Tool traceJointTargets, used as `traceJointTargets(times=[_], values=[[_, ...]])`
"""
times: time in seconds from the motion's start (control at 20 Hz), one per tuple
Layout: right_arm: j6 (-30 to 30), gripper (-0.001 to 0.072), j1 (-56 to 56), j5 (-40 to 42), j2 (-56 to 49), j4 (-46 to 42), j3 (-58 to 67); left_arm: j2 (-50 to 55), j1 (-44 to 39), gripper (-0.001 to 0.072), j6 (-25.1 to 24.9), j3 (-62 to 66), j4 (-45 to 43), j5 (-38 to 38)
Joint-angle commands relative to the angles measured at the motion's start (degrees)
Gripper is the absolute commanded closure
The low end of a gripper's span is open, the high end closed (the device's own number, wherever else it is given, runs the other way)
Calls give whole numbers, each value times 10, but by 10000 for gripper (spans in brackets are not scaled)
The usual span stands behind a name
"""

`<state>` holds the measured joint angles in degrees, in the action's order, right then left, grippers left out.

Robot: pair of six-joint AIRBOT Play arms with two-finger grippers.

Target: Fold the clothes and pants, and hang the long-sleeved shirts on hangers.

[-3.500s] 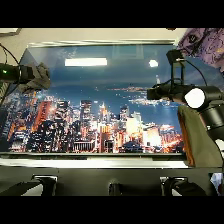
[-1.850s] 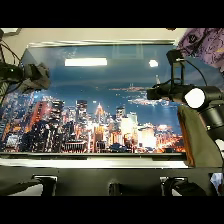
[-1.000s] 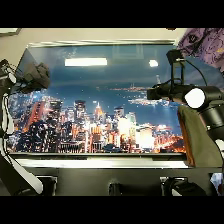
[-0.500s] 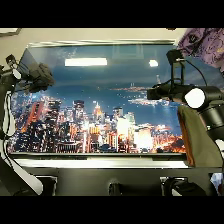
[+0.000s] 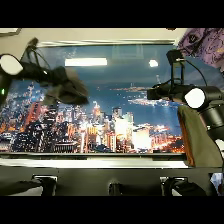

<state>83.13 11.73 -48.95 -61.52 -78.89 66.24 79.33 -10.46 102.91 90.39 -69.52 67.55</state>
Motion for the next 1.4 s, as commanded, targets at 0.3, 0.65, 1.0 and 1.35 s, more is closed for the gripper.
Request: traceJointTargets(times=[0.3, 0.65, 1.0, 1.35], values=[[0, 675, 1, 0, 0, 0, 0, -136, -364, 518, 206, -353, 36, -213], [0, 675, 1, 43, 0, 3, 0, -163, -229, 43, 105, -328, 48, -137], [22, 675, 1, 26, 0, 11, 1, -194, -26, 55, 35, -308, 48, -80], [80, 293, -2, -163, 0, 48, -143, -194, 12, 54, 35, -308, 48, -82]])
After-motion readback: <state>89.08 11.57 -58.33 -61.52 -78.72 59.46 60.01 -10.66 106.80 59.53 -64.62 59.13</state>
